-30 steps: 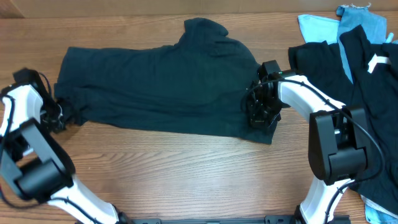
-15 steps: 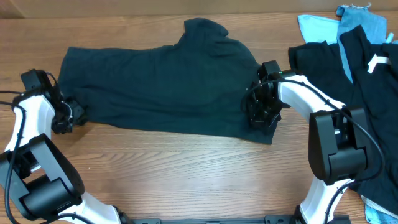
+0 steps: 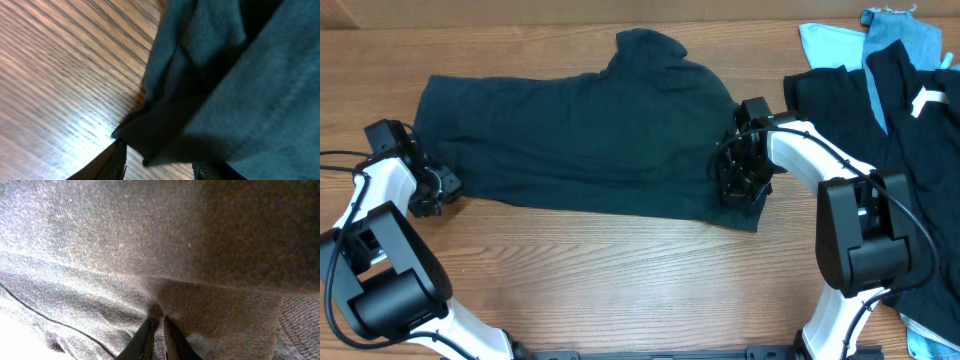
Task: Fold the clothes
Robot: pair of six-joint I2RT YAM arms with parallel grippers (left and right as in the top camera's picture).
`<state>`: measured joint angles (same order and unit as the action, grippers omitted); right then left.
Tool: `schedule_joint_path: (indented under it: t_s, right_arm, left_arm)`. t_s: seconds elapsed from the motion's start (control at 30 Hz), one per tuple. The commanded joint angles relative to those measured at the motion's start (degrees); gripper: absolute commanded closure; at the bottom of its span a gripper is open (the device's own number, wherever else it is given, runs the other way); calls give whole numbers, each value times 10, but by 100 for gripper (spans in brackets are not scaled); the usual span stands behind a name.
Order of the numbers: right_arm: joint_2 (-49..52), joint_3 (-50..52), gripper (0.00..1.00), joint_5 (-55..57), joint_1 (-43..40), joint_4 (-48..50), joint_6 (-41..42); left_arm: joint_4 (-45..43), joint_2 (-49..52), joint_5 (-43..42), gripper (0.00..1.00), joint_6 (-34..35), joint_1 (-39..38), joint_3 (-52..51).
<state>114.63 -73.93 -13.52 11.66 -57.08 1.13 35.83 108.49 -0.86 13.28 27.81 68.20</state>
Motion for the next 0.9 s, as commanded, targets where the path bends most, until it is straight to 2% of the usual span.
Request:
schedule_joint_path:
  t_s: [0.0, 0.2, 0.33, 0.37, 0.4, 0.57, 0.67, 0.87]
  right_arm:
    - [24, 12, 88, 45, -5, -9, 1]
    - [24, 12, 88, 70, -5, -20, 2]
    - [24, 12, 88, 70, -5, -20, 3]
    - [24, 12, 88, 70, -5, -18, 3]
    - [24, 12, 88, 70, -5, -17, 3]
    - [24, 12, 88, 70, -5, -16, 3]
    - [24, 12, 88, 70, -5, -16, 3]
    - [24, 12, 88, 70, -5, -16, 4]
  left_arm:
    - [-7, 13, 17, 88, -6, -3, 4]
    - [37, 12, 94, 91, -9, 34, 76]
    - [102, 12, 279, 86, -3, 38, 124]
    - [112, 12, 276, 78, -5, 38, 133]
    - [125, 12, 263, 76, -5, 38, 133]
    - [150, 12, 265, 77, -5, 37, 133]
    - [158, 12, 270, 68, -7, 37, 133]
    - [159, 12, 283, 63, -7, 37, 133]
